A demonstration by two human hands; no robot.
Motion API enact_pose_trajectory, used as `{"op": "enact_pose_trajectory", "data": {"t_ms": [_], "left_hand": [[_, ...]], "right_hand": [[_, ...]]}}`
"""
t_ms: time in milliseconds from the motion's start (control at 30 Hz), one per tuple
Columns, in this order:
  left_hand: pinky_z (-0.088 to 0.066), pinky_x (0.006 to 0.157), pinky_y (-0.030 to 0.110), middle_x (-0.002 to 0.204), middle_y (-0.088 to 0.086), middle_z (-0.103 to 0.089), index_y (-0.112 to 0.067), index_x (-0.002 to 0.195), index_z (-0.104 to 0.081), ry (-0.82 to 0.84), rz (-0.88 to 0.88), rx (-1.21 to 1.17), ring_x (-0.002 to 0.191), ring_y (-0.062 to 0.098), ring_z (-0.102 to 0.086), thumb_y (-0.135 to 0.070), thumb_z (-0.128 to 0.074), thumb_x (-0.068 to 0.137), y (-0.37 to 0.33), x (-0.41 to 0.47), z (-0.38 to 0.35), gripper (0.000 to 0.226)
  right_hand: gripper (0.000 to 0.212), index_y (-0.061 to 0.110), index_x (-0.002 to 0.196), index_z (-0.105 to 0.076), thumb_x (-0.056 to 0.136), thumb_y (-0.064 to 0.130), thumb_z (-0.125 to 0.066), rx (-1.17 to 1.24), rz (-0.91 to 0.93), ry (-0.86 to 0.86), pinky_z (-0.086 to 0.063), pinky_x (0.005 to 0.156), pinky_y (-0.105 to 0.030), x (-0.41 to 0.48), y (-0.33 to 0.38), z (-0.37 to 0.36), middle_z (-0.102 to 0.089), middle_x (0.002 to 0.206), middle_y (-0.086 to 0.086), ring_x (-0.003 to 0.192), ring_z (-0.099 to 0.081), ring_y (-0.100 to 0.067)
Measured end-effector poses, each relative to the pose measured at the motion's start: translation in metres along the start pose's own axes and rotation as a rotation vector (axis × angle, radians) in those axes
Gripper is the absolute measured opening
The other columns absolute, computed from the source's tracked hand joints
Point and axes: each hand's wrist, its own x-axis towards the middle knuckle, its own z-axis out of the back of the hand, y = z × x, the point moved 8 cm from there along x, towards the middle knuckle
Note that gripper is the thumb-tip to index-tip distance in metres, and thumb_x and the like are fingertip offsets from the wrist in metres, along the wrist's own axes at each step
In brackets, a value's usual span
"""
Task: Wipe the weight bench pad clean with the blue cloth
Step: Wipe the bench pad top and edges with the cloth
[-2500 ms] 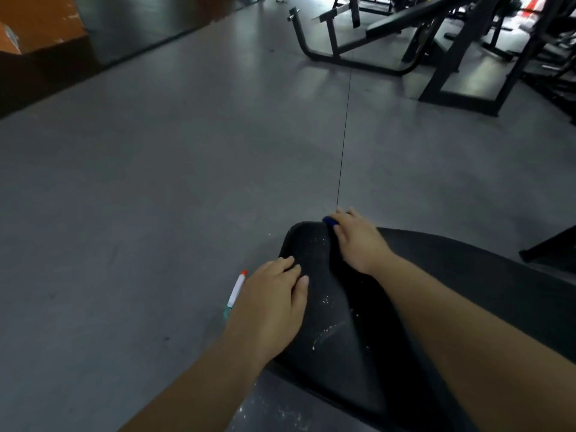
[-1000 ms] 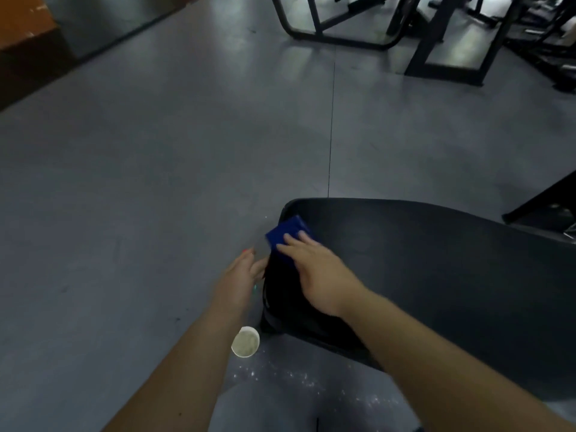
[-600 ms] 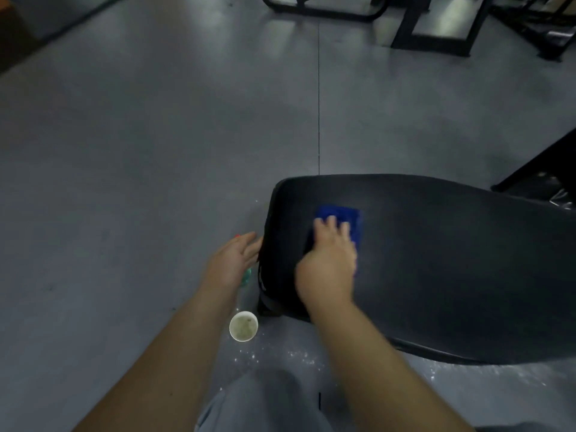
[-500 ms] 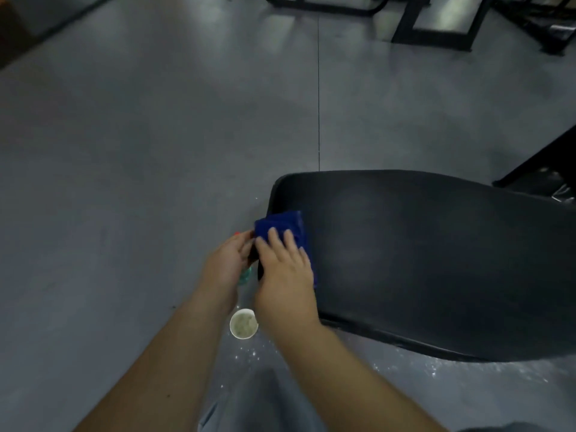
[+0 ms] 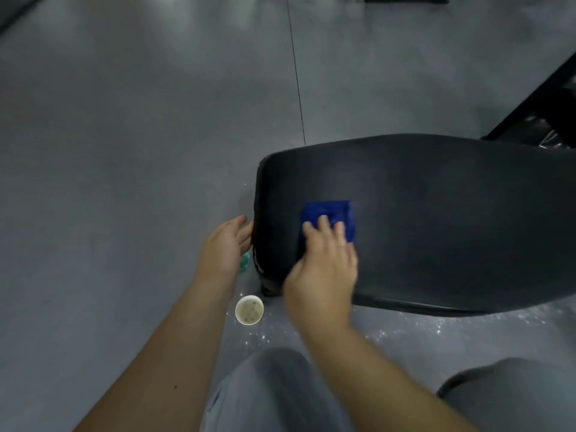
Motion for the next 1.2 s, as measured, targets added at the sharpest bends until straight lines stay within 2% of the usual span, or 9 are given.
{"op": "enact_pose_trajectory", "data": {"t_ms": [100,200,300,433,567,633,767,900,1200], "left_hand": [[-0.045,0.1,0.034,0.105,0.002,-0.071,-0.009,0.127,-0.057,0.034,0.029,0.001,0.103,0.017,-0.064,-0.024,-0.041,0.097,0.0,0.0,0.004,0.037],[-0.046,0.095,0.033,0.105,0.006,-0.072,-0.009,0.127,-0.057,0.048,0.053,0.059,0.1,0.019,-0.065,-0.031,-0.034,0.1,-0.003,0.005,0.01,0.042],[-0.048,0.08,0.024,0.097,0.003,-0.069,-0.004,0.129,-0.053,0.06,0.046,0.051,0.087,0.014,-0.065,-0.03,-0.029,0.103,-0.008,0.009,0.008,0.044],[-0.045,0.087,0.025,0.105,0.005,-0.064,-0.001,0.133,-0.049,0.056,0.044,0.035,0.096,0.019,-0.062,-0.027,-0.026,0.104,-0.003,0.008,0.003,0.045],[-0.046,0.08,0.023,0.108,0.006,-0.065,-0.001,0.132,-0.05,0.044,0.054,0.015,0.097,0.019,-0.061,-0.028,-0.025,0.103,-0.001,0.009,0.003,0.047],[-0.049,0.073,0.021,0.11,0.008,-0.065,-0.001,0.128,-0.053,0.033,0.054,-0.005,0.094,0.019,-0.062,-0.027,-0.026,0.103,-0.002,0.007,0.004,0.045],[-0.051,0.091,0.036,0.116,0.012,-0.067,-0.005,0.122,-0.059,0.014,0.078,-0.043,0.098,0.023,-0.065,-0.031,-0.03,0.101,0.005,0.011,0.013,0.044],[-0.049,0.092,0.034,0.115,0.013,-0.067,-0.006,0.122,-0.059,0.044,0.071,-0.007,0.105,0.024,-0.063,-0.031,-0.029,0.101,0.005,0.015,0.016,0.044],[-0.05,0.073,0.022,0.094,0.002,-0.072,-0.009,0.117,-0.06,-0.029,0.072,-0.079,0.083,0.011,-0.069,-0.033,-0.025,0.101,0.011,0.017,0.015,0.046]], "right_hand": [[0.062,0.017,0.131,-0.055,0.07,0.017,-0.048,-0.053,0.214,0.123,-0.018,0.115,-0.042,-0.032,0.048,-0.029,-0.046,0.146,-0.005,0.139,-0.034,-0.026],[0.074,0.019,0.139,-0.047,0.067,0.02,-0.067,-0.157,0.486,0.284,-0.024,0.116,-0.043,-0.043,0.046,-0.032,-0.04,0.15,-0.003,0.141,-0.032,-0.025],[0.073,0.022,0.146,-0.035,0.074,0.014,-0.048,-0.256,0.615,0.32,-0.021,0.114,-0.039,-0.044,-0.001,-0.012,-0.032,0.154,0.0,0.143,-0.026,-0.021],[0.071,0.019,0.146,-0.035,0.081,0.008,-0.061,-0.23,0.367,0.18,-0.016,0.116,-0.039,-0.044,-0.057,0.019,-0.031,0.154,0.0,0.144,-0.022,-0.021],[0.073,0.013,0.146,-0.033,0.074,0.016,-0.045,-0.26,0.29,0.088,-0.016,0.114,-0.045,-0.051,-0.021,-0.004,-0.03,0.154,-0.005,0.143,-0.021,-0.025],[0.075,0.012,0.148,-0.029,0.075,0.02,-0.042,-0.313,0.424,0.149,-0.014,0.114,-0.046,-0.058,0.021,-0.031,-0.028,0.155,-0.006,0.145,-0.017,-0.025],[0.062,0.009,0.15,-0.019,0.09,0.027,-0.023,-0.648,0.798,0.273,0.005,0.118,-0.046,-0.072,0.055,-0.072,-0.019,0.159,-0.002,0.147,0.002,-0.021],[0.06,0.013,0.15,-0.018,0.091,0.026,-0.023,-0.801,0.98,0.284,-0.003,0.119,-0.042,-0.066,0.024,-0.062,-0.012,0.16,0.0,0.148,-0.002,-0.022],[0.046,0.019,0.143,-0.042,0.098,0.011,-0.04,-0.533,1.272,0.088,-0.033,0.112,-0.036,-0.054,-0.057,0.021,-0.037,0.15,0.011,0.139,-0.034,-0.022]]}}
